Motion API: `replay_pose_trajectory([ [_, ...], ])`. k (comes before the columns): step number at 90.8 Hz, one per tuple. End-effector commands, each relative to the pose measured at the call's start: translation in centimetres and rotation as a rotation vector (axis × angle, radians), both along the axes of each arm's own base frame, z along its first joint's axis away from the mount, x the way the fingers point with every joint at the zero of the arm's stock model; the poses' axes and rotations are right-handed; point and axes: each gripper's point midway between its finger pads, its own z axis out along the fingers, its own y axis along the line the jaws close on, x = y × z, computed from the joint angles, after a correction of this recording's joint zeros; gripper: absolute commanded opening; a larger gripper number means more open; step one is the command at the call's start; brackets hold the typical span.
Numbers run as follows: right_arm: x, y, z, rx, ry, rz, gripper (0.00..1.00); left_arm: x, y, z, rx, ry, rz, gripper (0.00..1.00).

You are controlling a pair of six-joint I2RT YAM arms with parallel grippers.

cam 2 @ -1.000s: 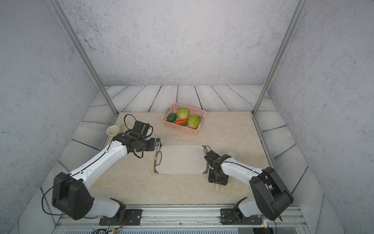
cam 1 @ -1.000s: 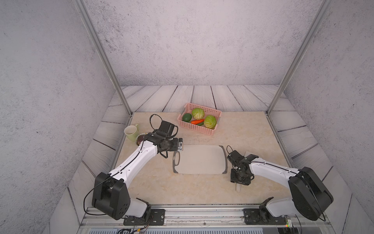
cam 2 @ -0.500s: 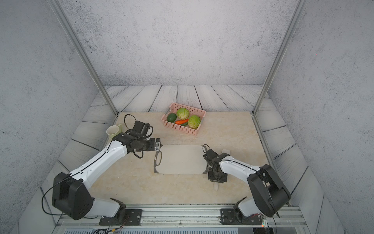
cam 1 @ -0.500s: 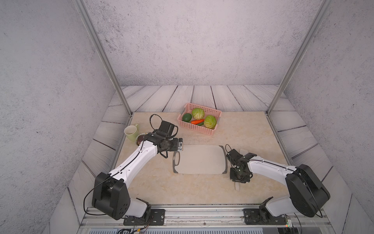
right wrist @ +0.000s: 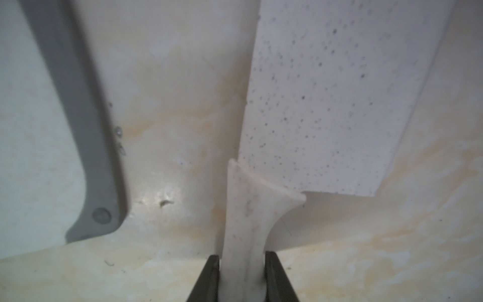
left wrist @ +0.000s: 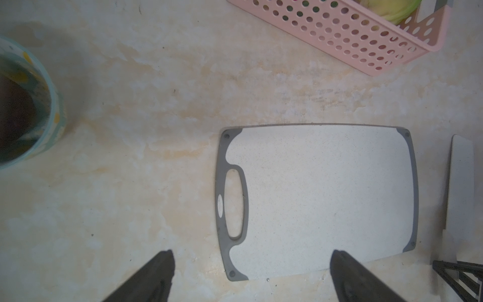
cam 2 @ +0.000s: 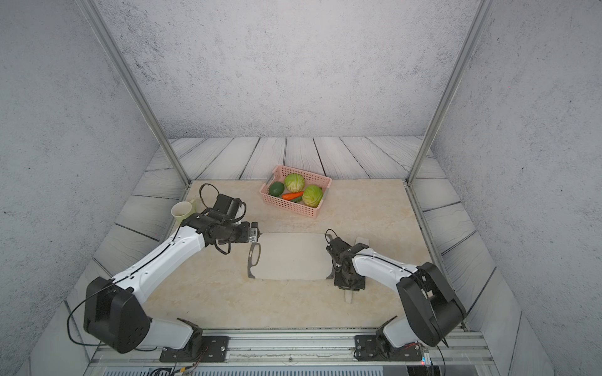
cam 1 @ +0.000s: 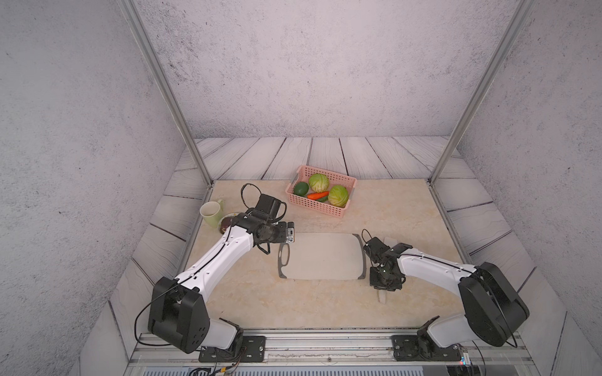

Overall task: Align the knife with the edge of the cutting board
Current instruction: Pick up the knife at the center of the board.

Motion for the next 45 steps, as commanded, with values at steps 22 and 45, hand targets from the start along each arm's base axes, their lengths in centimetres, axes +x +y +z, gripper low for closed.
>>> replay_pose_trajectory([
  [22,1.0,-0.1,0.0,-0.009,0.003,-0.016,0.4,0.2,-0.4,0.5,-0.003,-0.009,-0.018,0.98],
  [45,1.8,-0.7,-0.3,-0.012,0.01,-0.073,0.4,0.2,-0.5,0.6,-0.007,-0.01,-0.018,0.98],
])
